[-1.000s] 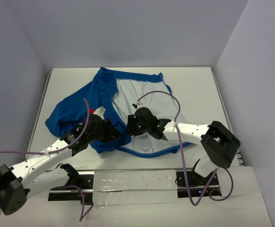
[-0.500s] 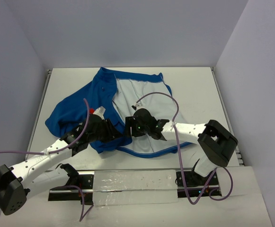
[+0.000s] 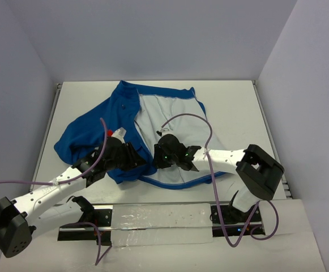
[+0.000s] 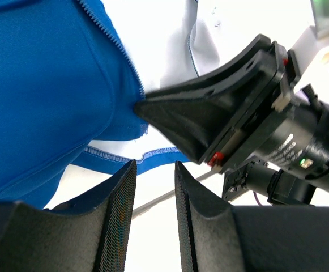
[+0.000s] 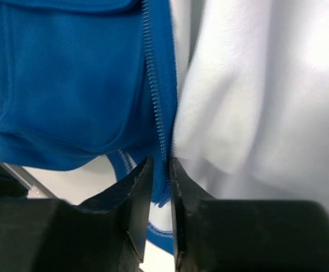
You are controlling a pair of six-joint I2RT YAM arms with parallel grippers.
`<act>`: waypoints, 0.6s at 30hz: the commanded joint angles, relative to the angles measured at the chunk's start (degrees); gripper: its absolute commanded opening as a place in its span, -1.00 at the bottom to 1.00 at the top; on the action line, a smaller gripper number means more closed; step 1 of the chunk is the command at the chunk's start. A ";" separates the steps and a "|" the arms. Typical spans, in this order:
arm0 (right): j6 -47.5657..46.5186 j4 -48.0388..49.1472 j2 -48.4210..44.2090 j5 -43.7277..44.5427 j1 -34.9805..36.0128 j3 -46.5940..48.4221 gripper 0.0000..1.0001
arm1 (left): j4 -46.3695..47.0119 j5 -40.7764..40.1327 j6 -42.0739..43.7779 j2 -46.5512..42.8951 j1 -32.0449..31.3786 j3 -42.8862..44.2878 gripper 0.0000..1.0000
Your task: Zip up the jacket
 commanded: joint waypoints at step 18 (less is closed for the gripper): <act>-0.19 0.39 2.87 0.79 2.24 2.72 -0.21 | 2.07 -0.12 0.59 -0.34 -0.13 0.55 -0.21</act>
